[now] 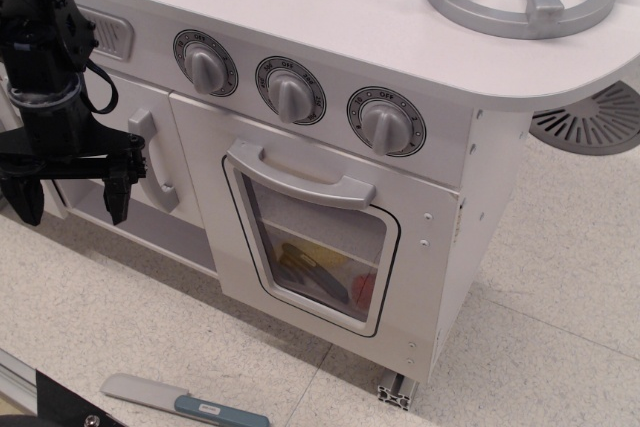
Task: Open oven
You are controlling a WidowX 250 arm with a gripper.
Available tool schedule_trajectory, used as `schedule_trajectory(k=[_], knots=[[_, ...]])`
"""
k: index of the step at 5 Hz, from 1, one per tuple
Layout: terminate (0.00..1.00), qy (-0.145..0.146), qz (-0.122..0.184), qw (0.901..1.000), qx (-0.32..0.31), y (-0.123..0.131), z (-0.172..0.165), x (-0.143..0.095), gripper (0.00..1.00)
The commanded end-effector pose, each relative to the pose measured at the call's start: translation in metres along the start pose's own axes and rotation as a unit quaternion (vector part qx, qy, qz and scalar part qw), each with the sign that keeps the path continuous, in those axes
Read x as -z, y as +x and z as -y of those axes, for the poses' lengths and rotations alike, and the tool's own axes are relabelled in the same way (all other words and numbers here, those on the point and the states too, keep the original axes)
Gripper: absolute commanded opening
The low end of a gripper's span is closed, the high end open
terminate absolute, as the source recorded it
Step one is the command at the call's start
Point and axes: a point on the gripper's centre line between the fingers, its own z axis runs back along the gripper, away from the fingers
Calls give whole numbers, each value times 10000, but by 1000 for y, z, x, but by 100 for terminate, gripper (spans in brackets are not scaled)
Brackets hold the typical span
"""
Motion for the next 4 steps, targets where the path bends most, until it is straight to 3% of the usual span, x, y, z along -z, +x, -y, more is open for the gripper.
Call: schedule_trajectory(k=[1, 2, 3, 4], knots=[[0, 0, 0, 10000, 0, 0, 0, 0, 100], [0, -546, 203, 9962, -654, 2, 19, -3, 100], [0, -1400, 44, 9780, -1543, 8, 30, -7, 100], [0, -1820, 141, 9566, -2272, 14, 43, -8, 100]])
